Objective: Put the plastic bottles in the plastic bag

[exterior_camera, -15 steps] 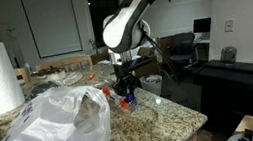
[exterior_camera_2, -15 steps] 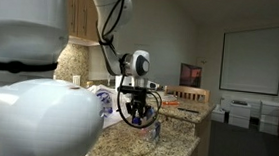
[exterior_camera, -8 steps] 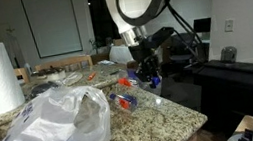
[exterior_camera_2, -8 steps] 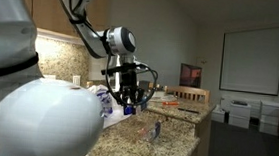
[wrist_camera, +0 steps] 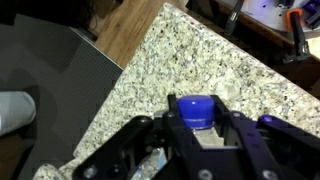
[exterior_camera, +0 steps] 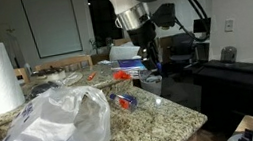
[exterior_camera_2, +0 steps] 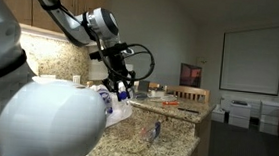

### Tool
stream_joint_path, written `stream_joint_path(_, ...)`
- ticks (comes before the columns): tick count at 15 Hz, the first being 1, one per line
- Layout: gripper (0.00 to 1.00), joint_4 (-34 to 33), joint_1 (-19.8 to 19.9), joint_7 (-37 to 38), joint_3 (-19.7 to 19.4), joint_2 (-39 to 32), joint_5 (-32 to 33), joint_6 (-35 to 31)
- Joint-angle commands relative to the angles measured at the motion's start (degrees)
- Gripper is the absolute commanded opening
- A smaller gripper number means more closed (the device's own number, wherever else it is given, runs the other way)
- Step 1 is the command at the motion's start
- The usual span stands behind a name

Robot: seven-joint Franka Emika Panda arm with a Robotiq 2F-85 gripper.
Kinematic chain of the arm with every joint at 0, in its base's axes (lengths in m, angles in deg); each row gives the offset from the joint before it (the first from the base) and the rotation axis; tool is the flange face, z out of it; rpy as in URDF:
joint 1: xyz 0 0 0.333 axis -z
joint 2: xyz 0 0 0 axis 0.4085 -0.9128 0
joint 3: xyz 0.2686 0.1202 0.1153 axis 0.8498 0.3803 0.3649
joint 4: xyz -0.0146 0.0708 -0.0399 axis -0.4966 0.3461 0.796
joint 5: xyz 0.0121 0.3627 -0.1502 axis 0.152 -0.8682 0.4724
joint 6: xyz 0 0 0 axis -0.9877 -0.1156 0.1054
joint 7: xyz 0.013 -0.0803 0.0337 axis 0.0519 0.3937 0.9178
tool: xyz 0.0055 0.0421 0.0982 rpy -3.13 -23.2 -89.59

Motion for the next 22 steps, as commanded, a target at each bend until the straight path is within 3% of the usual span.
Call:
stream_joint_path(1, 0.15, -2.9, -0.6, -8.0, -2.4, -10.8, 0.3, -8.0)
stream_joint_path(5, 0.15, -8.9, -1.5, -16.1, -1.7, -20.8, -0.2, -11.4)
stream_joint_path(9, 0.14, -12.1, -2.9, -21.9, 0.4, -21.4, 2.0, -9.4)
stream_joint_path(13, 0.14, -16.4, -4.4, -26.7, 2.0, -26.6, 2.2, -10.6)
stream_joint_path(22, 0.14, -35.1, -5.1, -29.7, 4.5, -50.3, 3.8, -7.3)
